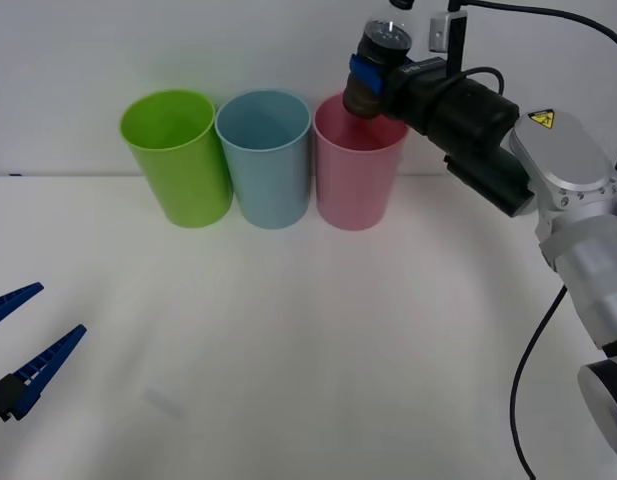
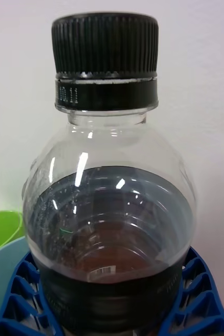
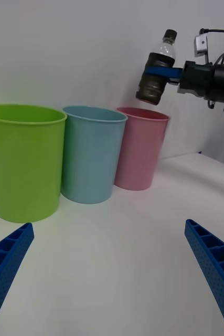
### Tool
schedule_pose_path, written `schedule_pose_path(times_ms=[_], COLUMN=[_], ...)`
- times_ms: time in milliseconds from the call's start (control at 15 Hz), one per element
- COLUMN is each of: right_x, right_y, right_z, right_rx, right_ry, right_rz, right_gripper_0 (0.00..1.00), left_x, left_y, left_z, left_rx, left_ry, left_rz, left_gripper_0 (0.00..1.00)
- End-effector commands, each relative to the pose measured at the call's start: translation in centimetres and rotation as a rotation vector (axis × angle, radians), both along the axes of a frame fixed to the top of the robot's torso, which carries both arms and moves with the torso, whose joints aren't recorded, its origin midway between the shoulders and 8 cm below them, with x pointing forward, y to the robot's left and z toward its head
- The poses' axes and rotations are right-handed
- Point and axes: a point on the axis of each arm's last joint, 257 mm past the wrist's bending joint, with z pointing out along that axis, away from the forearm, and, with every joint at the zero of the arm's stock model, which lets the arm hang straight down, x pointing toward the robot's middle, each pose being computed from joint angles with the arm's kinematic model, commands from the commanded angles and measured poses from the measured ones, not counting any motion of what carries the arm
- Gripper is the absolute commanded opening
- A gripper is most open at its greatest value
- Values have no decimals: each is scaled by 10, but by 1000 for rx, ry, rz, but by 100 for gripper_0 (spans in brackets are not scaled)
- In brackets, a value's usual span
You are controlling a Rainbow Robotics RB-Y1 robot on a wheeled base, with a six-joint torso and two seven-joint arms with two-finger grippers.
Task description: Grasp the object on the table and drop it into the matching bin: aluminum can to the light blue bin, PET bottle to the pink bin.
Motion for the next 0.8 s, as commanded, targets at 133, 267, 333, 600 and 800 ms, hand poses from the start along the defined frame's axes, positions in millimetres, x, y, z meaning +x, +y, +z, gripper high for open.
schedule_pose_path(times_ms=[133,267,333,600,800], right_x=[1,1,1,1,2], right_y=[2,2,2,1,0], right_z=[1,1,0,0,0], right_rx=[3,-1,-2,-5,-12], right_ry=[-2,-5,-4,-7,-11], right_rz=[-5,-6,-6,-8,-11], right_gripper_0=[0,0,0,57,100], left_x=[0,0,0,0,0], left_y=[0,0,0,0,0], left_z=[0,0,0,0,0], left_rx=[0,0,0,0,0], left_ry=[0,0,0,0,0], left_rz=[0,0,0,0,0], left_gripper_0=[100,100,100,100,100])
